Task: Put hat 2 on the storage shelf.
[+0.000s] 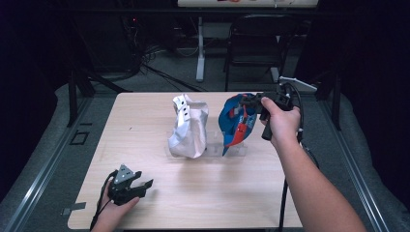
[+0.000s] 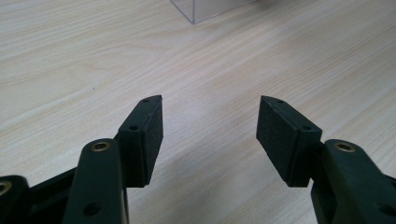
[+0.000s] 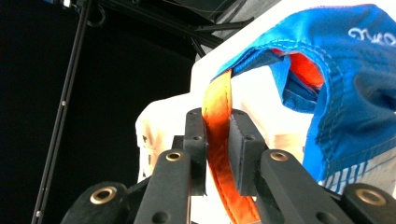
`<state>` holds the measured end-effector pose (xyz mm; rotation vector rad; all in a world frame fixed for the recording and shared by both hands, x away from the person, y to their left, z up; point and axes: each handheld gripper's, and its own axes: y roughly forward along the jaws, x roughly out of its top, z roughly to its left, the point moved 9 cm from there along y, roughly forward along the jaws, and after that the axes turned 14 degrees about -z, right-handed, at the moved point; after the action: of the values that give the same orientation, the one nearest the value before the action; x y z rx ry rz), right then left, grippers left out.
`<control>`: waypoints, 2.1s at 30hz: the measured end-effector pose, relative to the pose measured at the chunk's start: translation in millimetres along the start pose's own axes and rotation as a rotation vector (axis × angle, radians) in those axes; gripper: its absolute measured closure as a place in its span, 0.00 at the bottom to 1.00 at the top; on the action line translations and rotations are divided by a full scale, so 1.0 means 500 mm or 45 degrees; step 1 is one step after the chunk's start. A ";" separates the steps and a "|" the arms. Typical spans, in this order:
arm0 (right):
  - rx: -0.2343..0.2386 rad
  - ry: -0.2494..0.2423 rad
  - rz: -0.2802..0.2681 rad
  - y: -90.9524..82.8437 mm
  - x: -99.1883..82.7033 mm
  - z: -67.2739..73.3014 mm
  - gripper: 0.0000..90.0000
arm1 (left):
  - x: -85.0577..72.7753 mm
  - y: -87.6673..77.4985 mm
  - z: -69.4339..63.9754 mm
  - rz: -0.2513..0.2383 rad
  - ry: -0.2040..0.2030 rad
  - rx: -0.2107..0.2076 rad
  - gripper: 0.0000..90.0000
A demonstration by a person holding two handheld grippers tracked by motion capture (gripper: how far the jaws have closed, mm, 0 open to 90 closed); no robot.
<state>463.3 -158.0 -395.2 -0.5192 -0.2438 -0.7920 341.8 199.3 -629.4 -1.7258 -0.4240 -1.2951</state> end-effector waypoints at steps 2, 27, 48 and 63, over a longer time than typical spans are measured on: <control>-0.005 -0.006 0.016 0.004 -0.006 -0.006 0.87 | -0.001 0.000 0.000 0.002 0.001 0.000 0.46; -0.031 0.002 0.065 0.012 -0.030 -0.054 0.86 | -0.001 -0.001 0.001 -0.012 -0.005 0.010 0.46; -0.026 -0.077 0.080 -0.017 -0.032 -0.070 0.72 | -0.002 -0.001 0.001 -0.003 0.000 0.010 0.46; -0.017 -0.254 -0.021 -0.082 -0.071 -0.130 0.54 | -0.004 -0.001 0.001 0.002 0.005 0.015 0.46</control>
<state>410.4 -194.7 -450.0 -0.6101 -0.4277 -0.7583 341.1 200.4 -630.9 -1.7132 -0.4274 -1.2924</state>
